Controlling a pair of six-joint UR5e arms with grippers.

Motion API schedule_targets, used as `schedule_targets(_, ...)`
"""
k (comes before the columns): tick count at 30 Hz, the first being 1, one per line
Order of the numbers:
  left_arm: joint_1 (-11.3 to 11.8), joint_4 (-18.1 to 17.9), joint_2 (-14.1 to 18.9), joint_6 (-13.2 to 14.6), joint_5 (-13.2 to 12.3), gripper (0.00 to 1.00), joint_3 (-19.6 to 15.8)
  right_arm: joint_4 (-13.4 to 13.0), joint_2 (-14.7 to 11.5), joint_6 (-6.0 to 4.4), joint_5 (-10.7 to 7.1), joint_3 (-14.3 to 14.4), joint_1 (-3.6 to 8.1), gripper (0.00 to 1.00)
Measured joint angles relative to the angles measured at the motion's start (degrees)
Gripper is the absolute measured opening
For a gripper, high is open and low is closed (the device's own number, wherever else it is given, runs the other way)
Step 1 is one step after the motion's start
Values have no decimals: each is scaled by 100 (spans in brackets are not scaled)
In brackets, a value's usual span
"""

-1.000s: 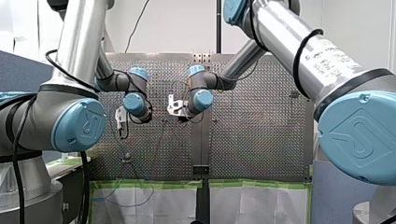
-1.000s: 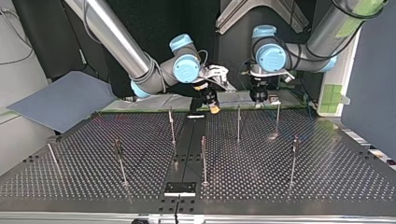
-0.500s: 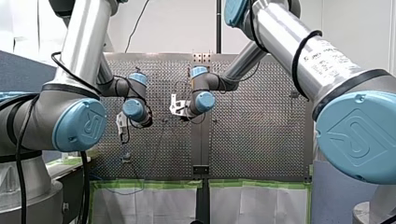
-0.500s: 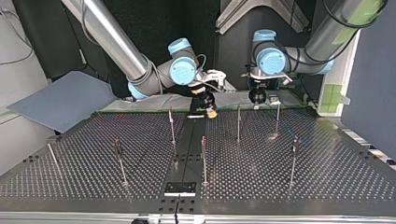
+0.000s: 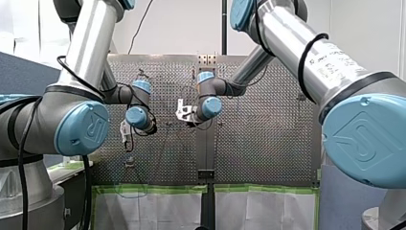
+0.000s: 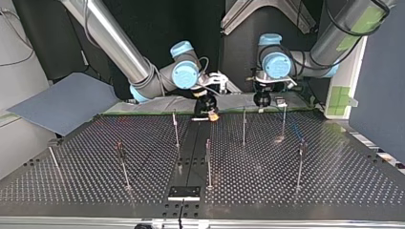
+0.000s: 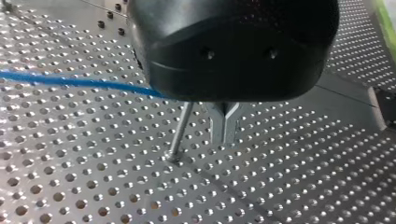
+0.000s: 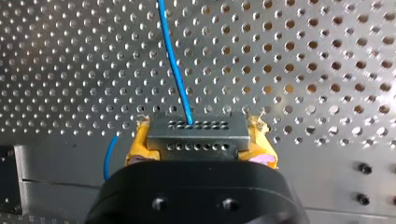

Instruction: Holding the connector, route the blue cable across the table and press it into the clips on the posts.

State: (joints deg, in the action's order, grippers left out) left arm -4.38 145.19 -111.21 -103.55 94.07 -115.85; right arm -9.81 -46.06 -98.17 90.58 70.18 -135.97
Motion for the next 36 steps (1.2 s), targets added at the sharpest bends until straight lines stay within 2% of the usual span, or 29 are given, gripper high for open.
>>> schedule_targets(6, 43, 4, -65, -65, -45, 2, 183, -12, 10, -15, -7, -6, 69, 0)
schedule_targets(17, 155, 110, -524, -224, -122, 2, 737, -20, 12, -26, -13, -7, 230, 0)
schedule_targets(26, 315, 285, -560, -350, -247, 2, 1160, -51, 12, -22, -49, -41, 395, 0)
schedule_targets(31, 388, 442, -562, -358, -268, 2, 1388, -55, 12, 0, -61, -86, 424, 0)
schedule_targets(32, 400, 469, -562, -358, -269, 13, 1432, -56, 12, 3, -60, -90, 425, 0)
schedule_targets(33, 409, 489, -562, -358, -269, 13, 1458, -56, 12, 4, -59, -92, 426, 0)
schedule_targets(34, 414, 509, -562, -356, -270, 29, 1477, -56, 12, 4, -59, -95, 427, 0)
schedule_targets(35, 418, 534, -562, -354, -270, 36, 1494, -57, 12, 5, -58, -95, 428, 0)
schedule_targets(36, 418, 552, -562, -352, -270, 36, 1503, -57, 12, 6, -58, -97, 429, 0)
